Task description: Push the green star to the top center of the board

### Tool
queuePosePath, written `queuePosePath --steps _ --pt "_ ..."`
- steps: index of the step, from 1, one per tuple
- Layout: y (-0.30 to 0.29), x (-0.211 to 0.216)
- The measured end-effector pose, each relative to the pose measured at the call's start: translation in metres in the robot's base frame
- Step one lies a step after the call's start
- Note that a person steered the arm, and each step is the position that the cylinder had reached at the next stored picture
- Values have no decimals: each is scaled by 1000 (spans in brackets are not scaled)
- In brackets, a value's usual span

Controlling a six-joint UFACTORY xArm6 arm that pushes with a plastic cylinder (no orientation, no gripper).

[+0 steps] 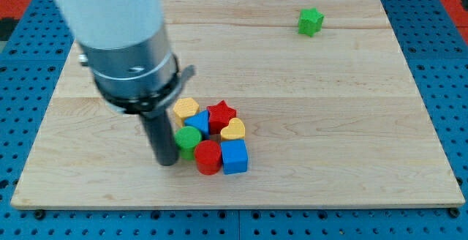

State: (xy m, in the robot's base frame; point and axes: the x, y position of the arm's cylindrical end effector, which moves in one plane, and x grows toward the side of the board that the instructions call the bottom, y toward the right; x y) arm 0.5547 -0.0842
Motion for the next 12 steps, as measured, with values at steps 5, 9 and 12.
queuePosePath --steps 5,9,12 --pt "-112 -122" --pt "234 -250" --pt "270 -259"
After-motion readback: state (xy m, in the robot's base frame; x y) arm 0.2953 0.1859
